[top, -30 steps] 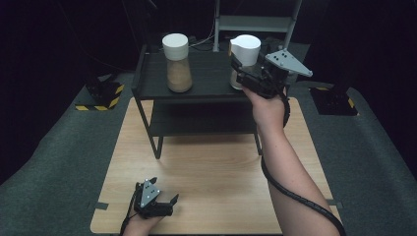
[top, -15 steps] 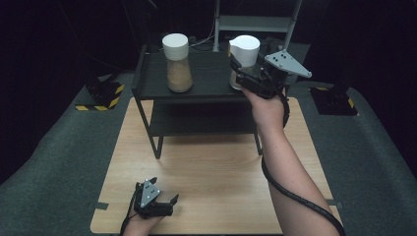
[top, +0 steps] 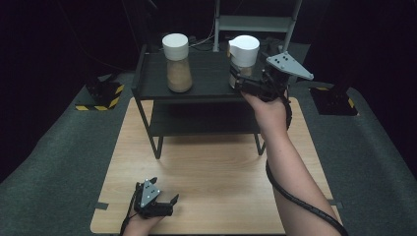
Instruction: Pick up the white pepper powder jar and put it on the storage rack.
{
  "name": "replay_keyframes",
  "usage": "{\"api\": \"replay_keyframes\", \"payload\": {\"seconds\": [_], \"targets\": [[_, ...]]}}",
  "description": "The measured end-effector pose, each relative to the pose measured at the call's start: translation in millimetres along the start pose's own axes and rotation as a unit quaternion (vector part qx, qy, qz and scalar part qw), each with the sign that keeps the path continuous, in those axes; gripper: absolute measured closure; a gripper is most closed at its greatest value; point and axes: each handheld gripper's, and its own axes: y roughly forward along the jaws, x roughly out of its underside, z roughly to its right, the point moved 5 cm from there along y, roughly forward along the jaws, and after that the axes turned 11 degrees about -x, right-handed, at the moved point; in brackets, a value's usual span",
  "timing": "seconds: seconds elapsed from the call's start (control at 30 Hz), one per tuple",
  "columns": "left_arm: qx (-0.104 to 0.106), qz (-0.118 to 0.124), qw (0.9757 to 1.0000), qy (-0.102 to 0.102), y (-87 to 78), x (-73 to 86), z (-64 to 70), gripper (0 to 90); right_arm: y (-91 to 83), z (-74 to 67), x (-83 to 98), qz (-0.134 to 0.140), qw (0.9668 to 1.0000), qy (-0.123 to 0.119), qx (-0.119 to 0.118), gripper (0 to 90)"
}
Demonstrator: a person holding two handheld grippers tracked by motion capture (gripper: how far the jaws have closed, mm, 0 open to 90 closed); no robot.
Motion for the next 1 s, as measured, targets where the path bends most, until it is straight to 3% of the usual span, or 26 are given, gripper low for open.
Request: {"api": "replay_keyframes", "payload": {"seconds": [0.43,1.0], "targets": [[0.001,-0.002,1.0,0.002,0.7,-0.7,0.4,0.7,-26.0,-7.3,2.7,-0.002,0.9996,-0.005,-0.028,0.0],[0.0,-0.004,1.0,0.005,1.1,-1.4,1.1,1.1,-61.5,-19.4,19.1,-0.002,0.9988,-0.029,-0.038,0.0]]}}
